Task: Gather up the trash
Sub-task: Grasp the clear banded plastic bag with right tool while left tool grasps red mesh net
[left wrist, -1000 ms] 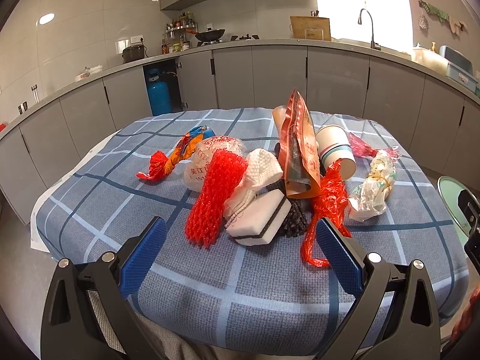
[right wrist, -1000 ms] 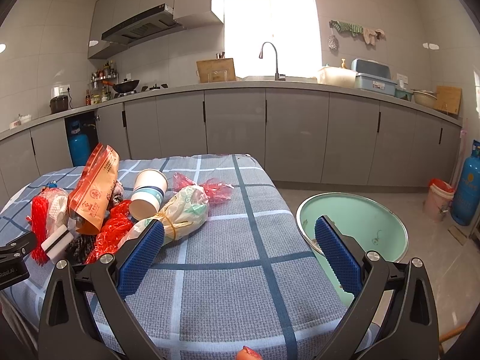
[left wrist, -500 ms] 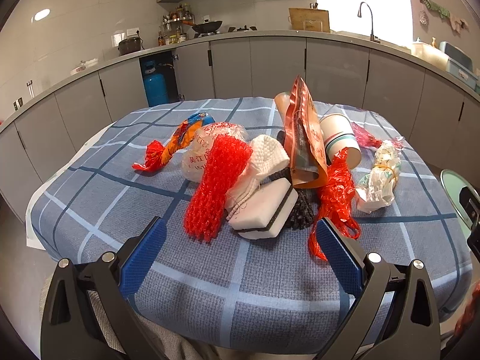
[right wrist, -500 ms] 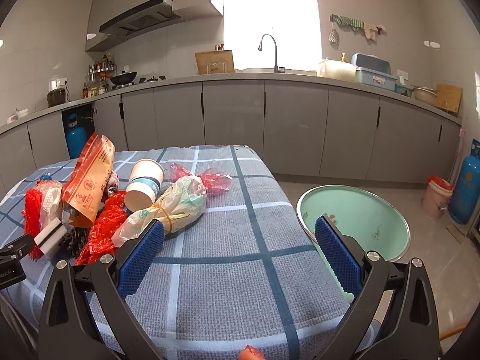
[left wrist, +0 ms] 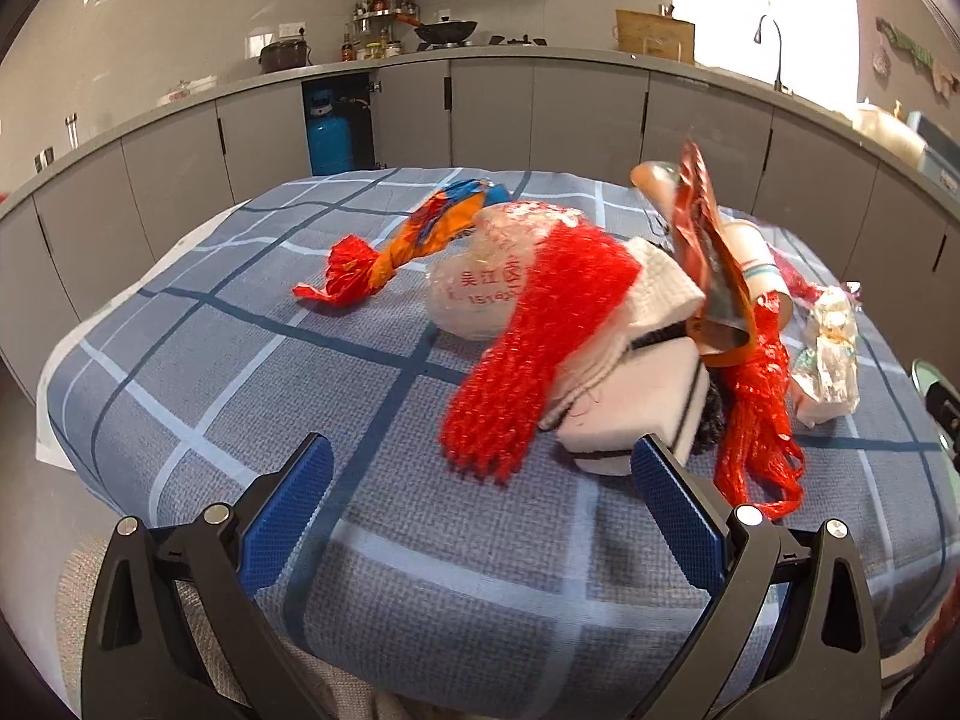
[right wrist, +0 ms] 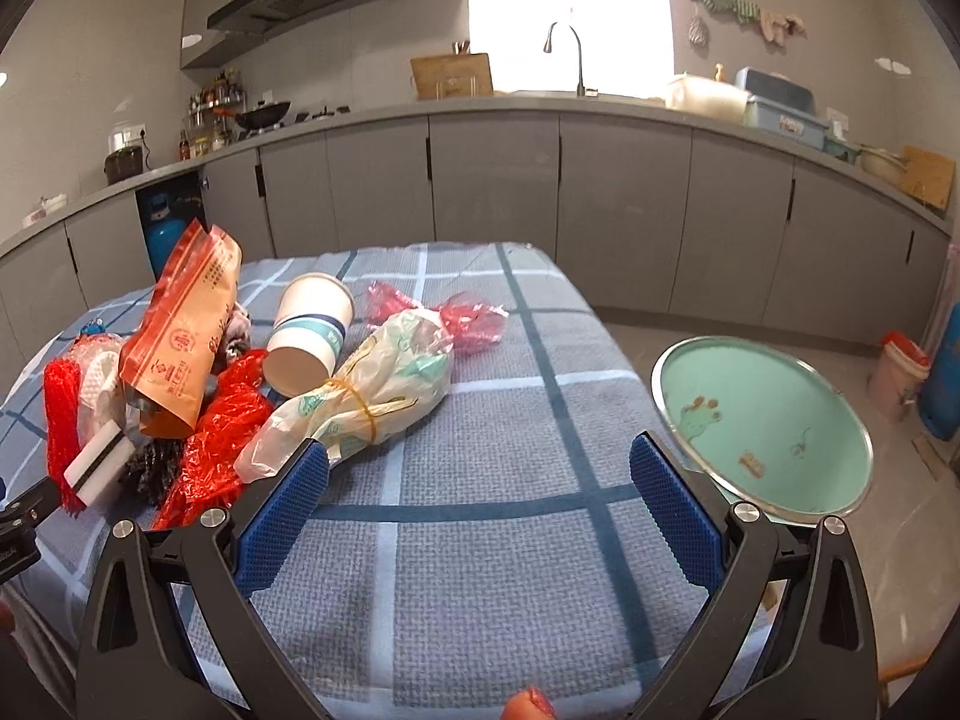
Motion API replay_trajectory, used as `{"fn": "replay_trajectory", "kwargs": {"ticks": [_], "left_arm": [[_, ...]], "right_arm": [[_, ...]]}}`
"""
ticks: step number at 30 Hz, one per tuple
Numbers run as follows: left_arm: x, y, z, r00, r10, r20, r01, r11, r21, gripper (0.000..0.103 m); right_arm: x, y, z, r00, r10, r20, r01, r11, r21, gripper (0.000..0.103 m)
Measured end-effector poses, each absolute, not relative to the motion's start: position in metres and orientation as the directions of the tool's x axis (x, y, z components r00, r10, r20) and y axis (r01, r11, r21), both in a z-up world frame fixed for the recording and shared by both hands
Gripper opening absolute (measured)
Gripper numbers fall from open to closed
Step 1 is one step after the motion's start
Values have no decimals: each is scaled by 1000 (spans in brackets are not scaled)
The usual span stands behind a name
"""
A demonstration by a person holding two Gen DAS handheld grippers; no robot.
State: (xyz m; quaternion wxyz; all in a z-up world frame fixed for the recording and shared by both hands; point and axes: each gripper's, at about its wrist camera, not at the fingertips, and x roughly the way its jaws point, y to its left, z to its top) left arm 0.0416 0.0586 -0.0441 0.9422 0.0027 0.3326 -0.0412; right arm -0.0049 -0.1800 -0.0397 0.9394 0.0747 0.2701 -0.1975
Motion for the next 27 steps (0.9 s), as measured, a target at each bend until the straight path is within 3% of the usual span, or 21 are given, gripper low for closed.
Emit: {"fn": "replay_trajectory", "kwargs": {"ticks": [11,19,22,24,26,27], "left_arm": [[56,88,-47,801,-97,-590,92,995,-39,98],[82,90,-51,780,-198,-594,196,978,-69,97],[88,85,-54,776,-202,-597,213,976,-54,87],[91,85,-57,768,-216,-603,225,972,-61,79],[93,86,-60,753,-257,-606,247,964,-101,78],[94,87,-61,747,-274,-606,257,959,-116,73]], "right_arm": [[42,-180,-46,759,-245,-603,401,906,136,99],[71,-185,-66,739,-146,-658,380,896,228,99],[73,-186,-69,743,-121,-658,373,891,257,98],[74,-185,-69,750,-102,-654,356,895,268,96],[75,-184,-71,757,-64,-650,328,898,293,78],[76,-183,-71,757,-40,-652,314,898,309,77]]}}
